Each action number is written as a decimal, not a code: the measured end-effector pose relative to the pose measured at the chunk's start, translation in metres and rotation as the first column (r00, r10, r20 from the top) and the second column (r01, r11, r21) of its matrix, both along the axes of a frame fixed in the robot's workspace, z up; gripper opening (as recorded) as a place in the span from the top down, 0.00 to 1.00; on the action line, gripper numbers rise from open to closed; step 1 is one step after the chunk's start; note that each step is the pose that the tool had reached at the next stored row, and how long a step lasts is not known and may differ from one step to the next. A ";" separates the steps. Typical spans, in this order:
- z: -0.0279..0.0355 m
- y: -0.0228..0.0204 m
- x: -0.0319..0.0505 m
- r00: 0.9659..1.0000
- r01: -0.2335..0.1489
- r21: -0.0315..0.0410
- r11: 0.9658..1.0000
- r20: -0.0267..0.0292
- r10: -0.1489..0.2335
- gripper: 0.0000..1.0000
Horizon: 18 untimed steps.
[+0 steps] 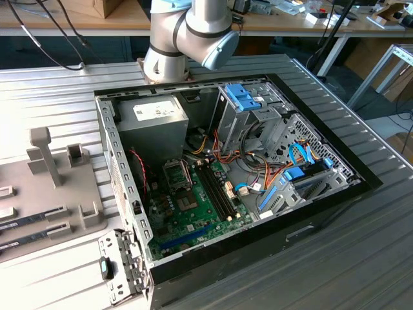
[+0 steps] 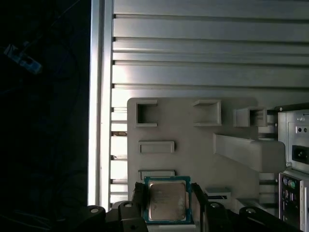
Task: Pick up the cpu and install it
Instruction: 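Pick up the cpu and move it towards the insertion slot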
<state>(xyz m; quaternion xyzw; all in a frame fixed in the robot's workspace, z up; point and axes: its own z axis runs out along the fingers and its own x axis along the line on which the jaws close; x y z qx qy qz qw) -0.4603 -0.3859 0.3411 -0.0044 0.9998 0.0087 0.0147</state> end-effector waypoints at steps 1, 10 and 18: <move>0.0014 0.0000 0.0000 1.000 0.000 0.000 1.000 0.000 0.000 0.53; 0.0104 0.0000 0.0000 1.000 0.000 0.000 1.000 0.000 0.000 0.53; 0.0176 0.0000 0.0000 1.000 0.000 0.000 1.000 0.000 0.000 0.53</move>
